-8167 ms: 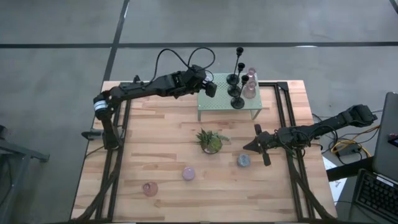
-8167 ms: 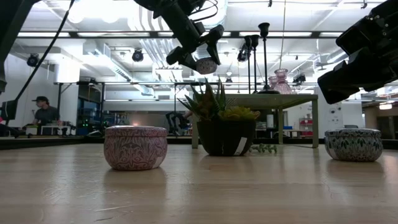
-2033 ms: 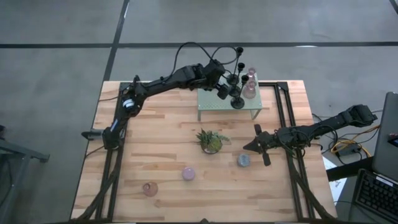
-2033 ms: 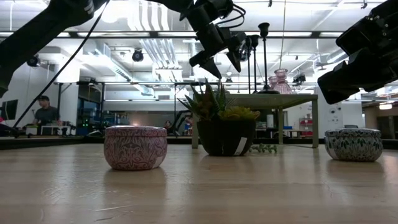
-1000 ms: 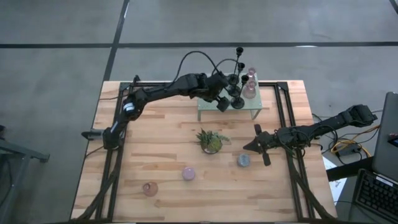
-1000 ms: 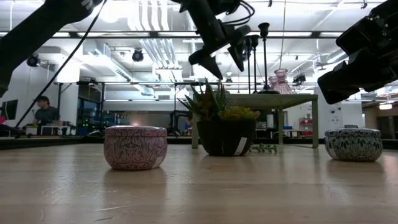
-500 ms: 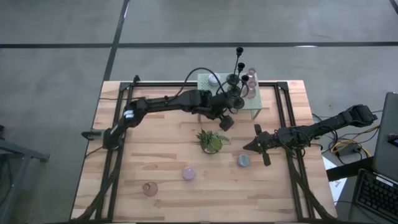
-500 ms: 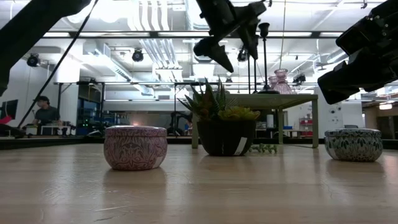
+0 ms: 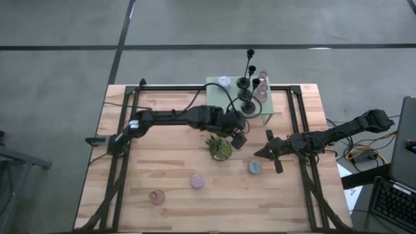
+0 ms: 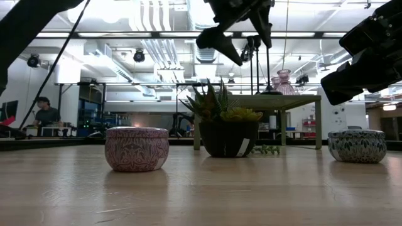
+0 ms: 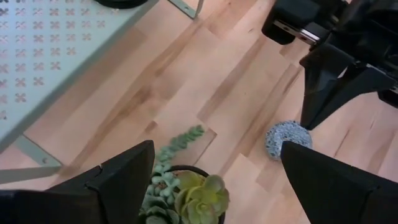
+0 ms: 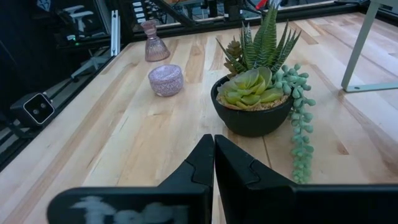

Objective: Pick & Place candle stick holders
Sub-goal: Put the left pink scented candle on the shelf

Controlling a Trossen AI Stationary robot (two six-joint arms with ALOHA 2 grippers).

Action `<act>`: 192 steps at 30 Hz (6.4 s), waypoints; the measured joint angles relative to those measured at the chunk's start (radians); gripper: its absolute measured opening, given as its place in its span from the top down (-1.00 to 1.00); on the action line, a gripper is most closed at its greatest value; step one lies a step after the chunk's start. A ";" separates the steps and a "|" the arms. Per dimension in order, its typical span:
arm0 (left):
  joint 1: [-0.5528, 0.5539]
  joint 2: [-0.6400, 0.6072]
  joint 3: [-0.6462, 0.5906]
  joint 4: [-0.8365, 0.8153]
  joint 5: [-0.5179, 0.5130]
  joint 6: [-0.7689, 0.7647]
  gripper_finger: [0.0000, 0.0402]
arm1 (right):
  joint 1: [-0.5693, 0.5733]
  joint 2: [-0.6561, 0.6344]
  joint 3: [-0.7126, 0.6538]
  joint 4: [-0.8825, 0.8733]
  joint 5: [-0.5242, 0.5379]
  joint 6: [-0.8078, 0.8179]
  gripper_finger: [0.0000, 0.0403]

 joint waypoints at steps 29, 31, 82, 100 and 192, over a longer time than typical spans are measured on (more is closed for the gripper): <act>-0.010 0.000 0.000 0.001 -0.044 -0.003 -0.76 | 0.000 0.000 0.000 0.000 0.000 0.000 0.96; -0.010 0.000 0.000 0.001 -0.043 -0.006 -0.76 | 0.000 0.000 0.000 0.000 0.000 0.000 0.96; -0.361 -0.035 -0.519 -0.076 0.206 -0.563 -0.76 | 0.000 0.000 0.000 0.000 0.000 0.000 0.96; -0.377 -0.049 -0.556 0.024 0.194 -0.631 -0.76 | 0.000 0.000 0.000 0.000 0.000 0.000 0.96; 0.290 -0.248 -0.564 0.574 -0.089 -0.091 -0.52 | 0.000 -0.002 0.000 0.001 0.000 0.000 0.96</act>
